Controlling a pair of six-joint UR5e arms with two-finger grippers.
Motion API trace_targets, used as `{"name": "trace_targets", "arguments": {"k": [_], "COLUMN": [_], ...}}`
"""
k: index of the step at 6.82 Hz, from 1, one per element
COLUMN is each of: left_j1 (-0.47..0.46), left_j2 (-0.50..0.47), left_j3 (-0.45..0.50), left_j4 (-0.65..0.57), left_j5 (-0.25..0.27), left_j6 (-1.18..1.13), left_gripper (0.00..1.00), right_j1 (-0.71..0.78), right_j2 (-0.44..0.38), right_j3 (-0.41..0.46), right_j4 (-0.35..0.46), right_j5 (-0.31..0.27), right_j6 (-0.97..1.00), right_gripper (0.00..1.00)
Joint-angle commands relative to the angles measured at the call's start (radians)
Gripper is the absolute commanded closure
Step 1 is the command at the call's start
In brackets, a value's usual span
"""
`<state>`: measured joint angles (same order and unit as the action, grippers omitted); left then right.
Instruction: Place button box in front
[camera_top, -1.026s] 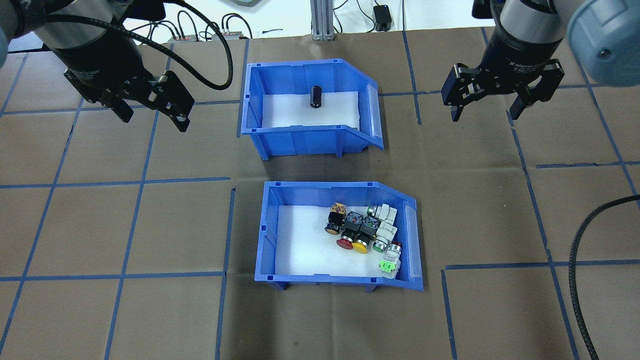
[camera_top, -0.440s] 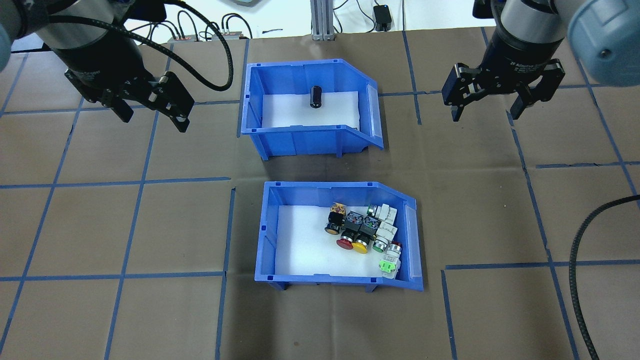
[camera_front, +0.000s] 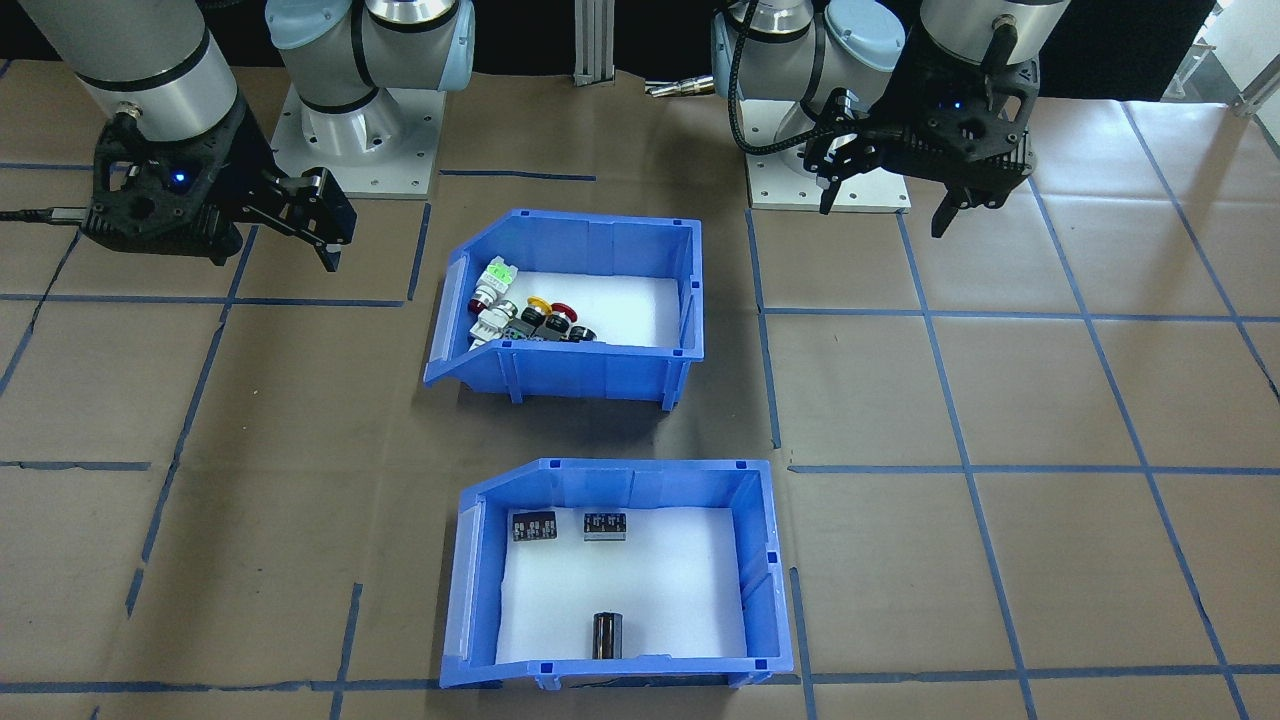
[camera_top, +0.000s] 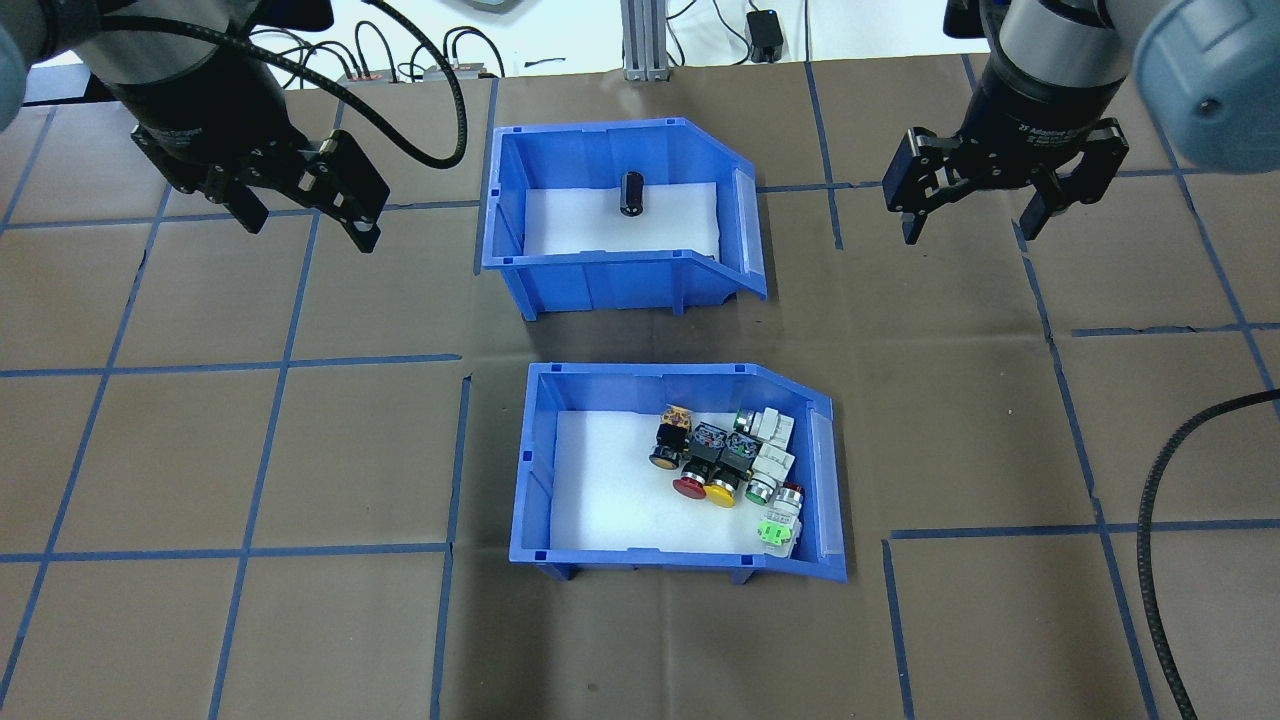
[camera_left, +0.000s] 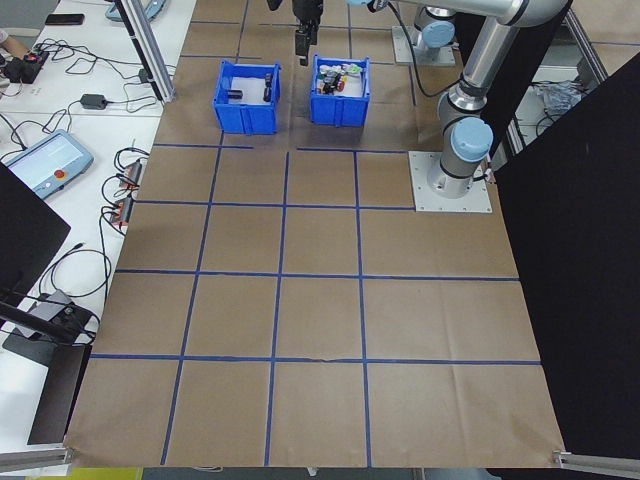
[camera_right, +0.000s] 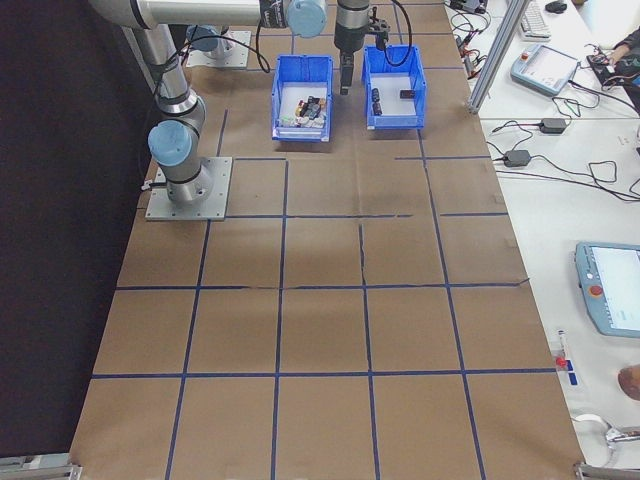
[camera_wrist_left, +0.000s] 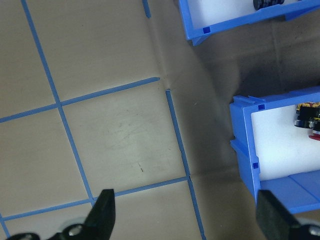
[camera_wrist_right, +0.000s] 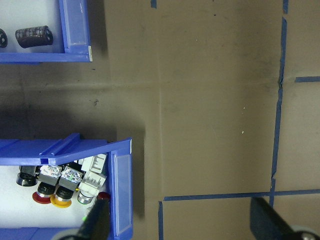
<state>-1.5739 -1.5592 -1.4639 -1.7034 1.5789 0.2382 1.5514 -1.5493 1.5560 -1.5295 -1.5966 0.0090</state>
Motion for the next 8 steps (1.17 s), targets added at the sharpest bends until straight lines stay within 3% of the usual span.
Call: {"name": "trace_targets", "arguments": {"k": [1, 3, 5, 6, 8], "left_j1": [0.0, 0.0, 0.002, 0.003, 0.002], "left_j2": [-0.002, -0.002, -0.007, -0.025, -0.068], "left_j3": [-0.01, -0.001, -0.019, -0.021, -0.023], "left_j4": [-0.012, -0.002, 0.001, -0.001, 0.004], "left_j5": [0.007, 0.004, 0.006, 0.004, -0.006], "left_j6": [-0.008, -0.124, -0.382, -0.442, -0.555], "left_gripper": [0.0, 0.0, 0.0, 0.0, 0.01], "right_j1": [-0.005, -0.008, -0.002, 0.01, 0.03], "right_j2": [0.006, 0.015, 0.128, 0.187, 0.219], "right_j3": [-0.014, -0.02, -0.144, -0.219, -0.252], "right_j4": [0.021, 0.002, 0.008, 0.017, 0.0], "right_j5": [0.003, 0.004, 0.029, 0.027, 0.026], "right_j6": [-0.006, -0.151, -0.203, -0.348, -0.687], "right_gripper": [0.0, 0.0, 0.0, 0.0, 0.0]}}
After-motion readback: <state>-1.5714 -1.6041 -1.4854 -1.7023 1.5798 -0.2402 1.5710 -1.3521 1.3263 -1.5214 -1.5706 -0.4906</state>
